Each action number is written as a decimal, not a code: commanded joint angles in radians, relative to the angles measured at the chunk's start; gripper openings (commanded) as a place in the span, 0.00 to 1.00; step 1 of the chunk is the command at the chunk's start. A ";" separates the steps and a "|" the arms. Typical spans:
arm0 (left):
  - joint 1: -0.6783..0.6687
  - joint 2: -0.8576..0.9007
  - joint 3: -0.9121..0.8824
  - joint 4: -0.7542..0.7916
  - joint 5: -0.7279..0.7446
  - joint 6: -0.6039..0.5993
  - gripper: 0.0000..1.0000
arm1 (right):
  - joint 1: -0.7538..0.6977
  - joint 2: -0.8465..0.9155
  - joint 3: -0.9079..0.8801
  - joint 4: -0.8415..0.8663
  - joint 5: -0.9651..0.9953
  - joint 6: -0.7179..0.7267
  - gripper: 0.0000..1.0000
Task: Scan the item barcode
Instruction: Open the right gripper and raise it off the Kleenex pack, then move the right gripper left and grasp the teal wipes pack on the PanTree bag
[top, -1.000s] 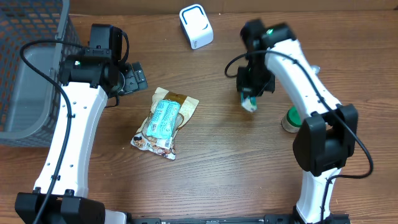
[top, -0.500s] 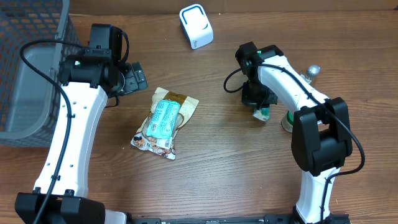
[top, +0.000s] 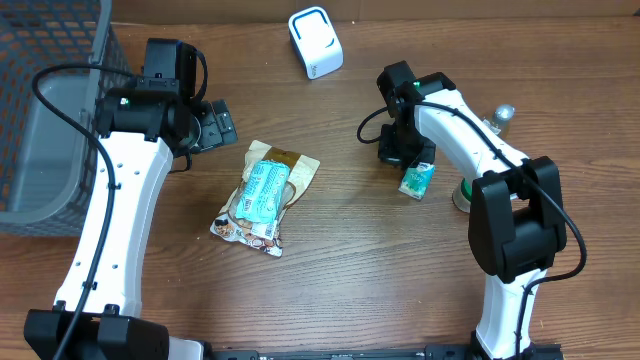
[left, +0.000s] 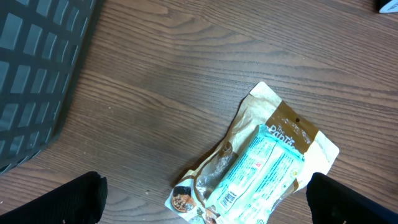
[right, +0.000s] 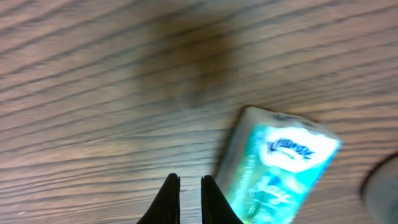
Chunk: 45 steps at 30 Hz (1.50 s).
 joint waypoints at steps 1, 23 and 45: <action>0.002 -0.001 0.016 0.002 0.005 0.018 0.99 | 0.004 -0.004 -0.016 0.024 -0.053 0.004 0.07; 0.002 -0.001 0.016 0.002 0.005 0.019 1.00 | -0.088 -0.006 -0.027 -0.089 -0.113 -0.074 0.10; 0.002 -0.001 0.016 0.002 0.005 0.019 1.00 | 0.265 -0.002 -0.010 0.517 -0.415 0.158 0.63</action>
